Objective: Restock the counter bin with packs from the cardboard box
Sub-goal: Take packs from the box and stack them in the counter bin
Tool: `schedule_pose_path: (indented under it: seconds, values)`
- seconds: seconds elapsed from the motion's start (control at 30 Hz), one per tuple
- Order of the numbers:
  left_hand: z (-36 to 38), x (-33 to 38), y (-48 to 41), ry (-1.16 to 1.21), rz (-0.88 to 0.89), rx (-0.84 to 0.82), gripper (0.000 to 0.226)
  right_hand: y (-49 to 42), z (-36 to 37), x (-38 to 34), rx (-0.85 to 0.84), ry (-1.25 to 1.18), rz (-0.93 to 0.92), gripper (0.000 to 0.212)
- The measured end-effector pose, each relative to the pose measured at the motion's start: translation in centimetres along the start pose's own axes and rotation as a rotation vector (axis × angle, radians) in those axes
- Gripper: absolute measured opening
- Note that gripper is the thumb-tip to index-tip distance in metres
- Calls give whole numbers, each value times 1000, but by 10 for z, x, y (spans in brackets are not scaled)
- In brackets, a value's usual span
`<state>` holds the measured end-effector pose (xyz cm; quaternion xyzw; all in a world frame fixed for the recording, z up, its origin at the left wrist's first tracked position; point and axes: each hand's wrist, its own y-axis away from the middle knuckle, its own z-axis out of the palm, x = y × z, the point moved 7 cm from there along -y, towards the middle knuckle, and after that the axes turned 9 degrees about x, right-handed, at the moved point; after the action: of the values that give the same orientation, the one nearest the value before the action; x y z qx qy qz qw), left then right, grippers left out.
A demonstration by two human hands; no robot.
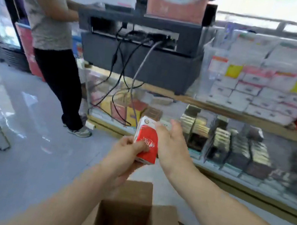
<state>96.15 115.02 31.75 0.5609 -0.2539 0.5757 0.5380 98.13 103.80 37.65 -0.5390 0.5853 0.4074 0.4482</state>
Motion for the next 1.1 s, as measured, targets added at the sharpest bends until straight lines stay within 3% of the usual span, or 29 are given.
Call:
schedule_pose_path:
  seconds: [0.13,0.3,0.47,0.8,0.97,1.1]
  values:
    - [43,113,50,-26,213,-7,21,5,-47,-101,66,-122,-115,88]
    - [92,213,112,-100,512,94,22,15,-108,-195,140,-134,-254,79]
    - [137,257,128,-217,601,60,31,-1,-157,-242,218,-89,-318,71]
    - [217,282,75,-396,677,-190,30,-70,-195,-242,330,-164,-222,66]
    - [245,282,49,-380,615,-306,38,-109,-215,-235,466,-66,-172,57]
    - [248,303,28,-313,648,-245,34,-141,-253,-232,557,135,-164,53]
